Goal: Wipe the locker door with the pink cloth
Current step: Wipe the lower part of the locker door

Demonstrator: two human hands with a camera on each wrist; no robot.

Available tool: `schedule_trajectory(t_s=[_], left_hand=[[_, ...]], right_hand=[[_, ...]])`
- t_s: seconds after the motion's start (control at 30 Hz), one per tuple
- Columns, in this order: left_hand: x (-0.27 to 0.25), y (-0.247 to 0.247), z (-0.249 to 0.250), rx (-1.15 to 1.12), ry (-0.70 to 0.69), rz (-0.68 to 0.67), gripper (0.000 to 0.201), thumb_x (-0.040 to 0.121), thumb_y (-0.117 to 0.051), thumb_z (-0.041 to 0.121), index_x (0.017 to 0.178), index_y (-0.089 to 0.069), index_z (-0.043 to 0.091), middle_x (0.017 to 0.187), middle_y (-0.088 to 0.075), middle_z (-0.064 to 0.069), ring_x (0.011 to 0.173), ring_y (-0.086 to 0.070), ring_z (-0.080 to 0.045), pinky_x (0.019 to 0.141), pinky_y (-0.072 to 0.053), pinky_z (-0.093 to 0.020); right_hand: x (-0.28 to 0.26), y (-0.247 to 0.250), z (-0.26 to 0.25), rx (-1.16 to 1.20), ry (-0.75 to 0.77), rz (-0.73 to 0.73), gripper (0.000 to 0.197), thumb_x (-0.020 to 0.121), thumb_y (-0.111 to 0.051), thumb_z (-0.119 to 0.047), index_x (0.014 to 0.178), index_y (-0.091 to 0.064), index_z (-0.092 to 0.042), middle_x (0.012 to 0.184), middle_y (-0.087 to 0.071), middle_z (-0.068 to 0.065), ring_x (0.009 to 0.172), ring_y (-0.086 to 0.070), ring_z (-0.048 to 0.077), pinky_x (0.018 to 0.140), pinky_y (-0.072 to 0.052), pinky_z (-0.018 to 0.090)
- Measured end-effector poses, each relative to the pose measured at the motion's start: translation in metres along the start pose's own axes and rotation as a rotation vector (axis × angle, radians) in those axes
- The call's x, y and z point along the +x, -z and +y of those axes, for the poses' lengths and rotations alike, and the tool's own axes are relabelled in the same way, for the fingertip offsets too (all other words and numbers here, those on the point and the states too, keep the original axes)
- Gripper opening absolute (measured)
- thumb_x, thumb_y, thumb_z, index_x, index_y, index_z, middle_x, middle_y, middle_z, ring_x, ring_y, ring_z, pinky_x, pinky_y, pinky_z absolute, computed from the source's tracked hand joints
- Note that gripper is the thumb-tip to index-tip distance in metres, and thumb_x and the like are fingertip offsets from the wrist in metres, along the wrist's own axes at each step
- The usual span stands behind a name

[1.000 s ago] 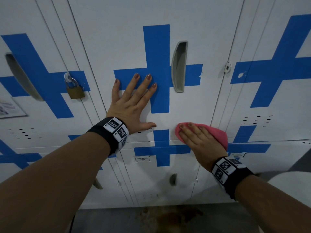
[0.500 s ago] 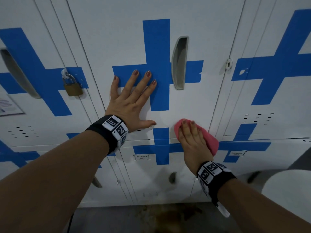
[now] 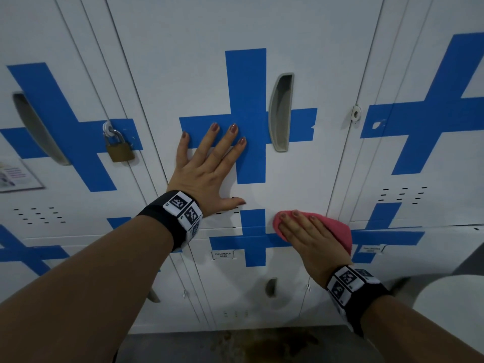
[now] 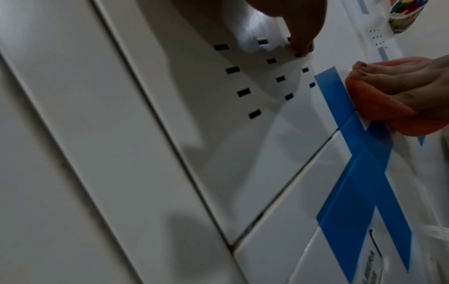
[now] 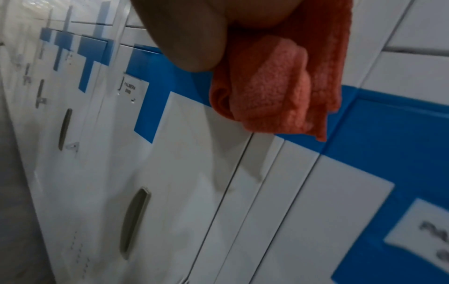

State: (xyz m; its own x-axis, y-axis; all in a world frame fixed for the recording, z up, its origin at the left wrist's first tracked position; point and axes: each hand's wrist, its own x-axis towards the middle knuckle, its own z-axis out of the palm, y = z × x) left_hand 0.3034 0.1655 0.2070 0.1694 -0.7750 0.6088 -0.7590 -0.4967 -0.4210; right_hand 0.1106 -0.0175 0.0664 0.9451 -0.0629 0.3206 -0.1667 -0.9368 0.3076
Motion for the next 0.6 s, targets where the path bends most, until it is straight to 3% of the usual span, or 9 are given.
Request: schedule_trajectory(t_s=[0.13, 0.23, 0.27, 0.33, 0.4, 0.43, 0.47, 0.6], left_hand=[[0.000, 0.000, 0.001, -0.001, 0.000, -0.001, 0.123, 0.062, -0.053, 0.083, 0.149, 0.008, 0.022, 0.157, 0.004, 0.000, 0.142, 0.020, -0.022, 0.110, 0.011, -0.056], [0.000, -0.001, 0.001, -0.001, 0.001, 0.011, 0.123, 0.062, -0.052, 0.083, 0.149, 0.011, 0.022, 0.157, 0.013, 0.001, 0.142, 0.021, -0.022, 0.110, 0.013, -0.055], [0.000, -0.001, 0.001, 0.002, 0.000, 0.016, 0.123, 0.062, -0.052, 0.083, 0.149, 0.011, 0.022, 0.157, 0.018, 0.001, 0.142, 0.021, -0.022, 0.110, 0.013, -0.055], [-0.001, -0.001, 0.001, 0.009, -0.001, 0.020, 0.123, 0.062, -0.051, 0.084, 0.149, 0.011, 0.022, 0.156, 0.020, 0.002, 0.142, 0.021, -0.022, 0.110, 0.014, -0.055], [-0.001, -0.002, 0.001, 0.010, -0.006, 0.022, 0.123, 0.062, -0.051, 0.084, 0.149, 0.010, 0.022, 0.156, 0.018, 0.001, 0.142, 0.021, -0.022, 0.110, 0.013, -0.055], [-0.001, -0.002, 0.001, 0.010, -0.008, 0.022, 0.122, 0.062, -0.051, 0.084, 0.149, 0.010, 0.022, 0.156, 0.019, 0.002, 0.142, 0.021, -0.022, 0.110, 0.013, -0.055], [-0.001, -0.002, 0.001, 0.011, -0.009, 0.021, 0.122, 0.062, -0.051, 0.084, 0.149, 0.010, 0.022, 0.155, 0.021, 0.003, 0.142, 0.021, -0.022, 0.110, 0.013, -0.055], [-0.001, -0.003, 0.000, 0.014, -0.010, 0.019, 0.122, 0.062, -0.051, 0.083, 0.149, 0.012, 0.023, 0.154, 0.024, 0.003, 0.142, 0.021, -0.023, 0.110, 0.014, -0.055]], right_hand=[[-0.016, -0.004, 0.001, 0.152, -0.301, -0.060, 0.112, 0.060, -0.061, 0.005, 0.150, 0.003, -0.015, 0.157, 0.011, 0.003, 0.144, 0.005, 0.025, 0.111, -0.010, 0.047], [-0.016, -0.003, -0.006, 0.282, -0.397, -0.129, 0.098, 0.087, -0.046, -0.002, 0.131, 0.040, -0.017, 0.136, 0.050, -0.004, 0.128, 0.039, 0.020, 0.105, 0.017, 0.041], [-0.014, -0.004, -0.011, 0.298, -0.378, -0.169, 0.092, 0.090, -0.040, -0.002, 0.126, 0.044, -0.017, 0.130, 0.054, -0.005, 0.123, 0.044, 0.019, 0.105, 0.020, 0.039], [-0.004, 0.002, -0.023, 0.333, -0.305, -0.156, 0.093, 0.086, -0.045, 0.000, 0.134, 0.033, -0.018, 0.138, 0.045, -0.002, 0.129, 0.037, 0.022, 0.110, 0.012, 0.041], [0.007, 0.001, -0.034, 0.219, -0.173, -0.079, 0.106, 0.064, -0.068, 0.003, 0.147, -0.006, -0.017, 0.155, 0.003, 0.006, 0.142, -0.002, 0.029, 0.109, -0.014, 0.047], [0.010, -0.003, -0.037, 0.162, -0.118, -0.051, 0.108, 0.052, -0.074, 0.003, 0.145, -0.023, -0.015, 0.153, -0.017, 0.007, 0.139, -0.020, 0.031, 0.105, -0.022, 0.051], [0.012, -0.007, -0.038, 0.124, -0.080, -0.022, 0.108, 0.046, -0.076, 0.003, 0.143, -0.031, -0.013, 0.150, -0.026, 0.007, 0.136, -0.028, 0.032, 0.102, -0.025, 0.053], [0.010, -0.009, -0.027, 0.075, 0.022, 0.075, 0.094, 0.055, -0.070, 0.001, 0.142, -0.035, -0.014, 0.148, -0.030, 0.004, 0.137, -0.028, 0.025, 0.105, -0.025, 0.048]])
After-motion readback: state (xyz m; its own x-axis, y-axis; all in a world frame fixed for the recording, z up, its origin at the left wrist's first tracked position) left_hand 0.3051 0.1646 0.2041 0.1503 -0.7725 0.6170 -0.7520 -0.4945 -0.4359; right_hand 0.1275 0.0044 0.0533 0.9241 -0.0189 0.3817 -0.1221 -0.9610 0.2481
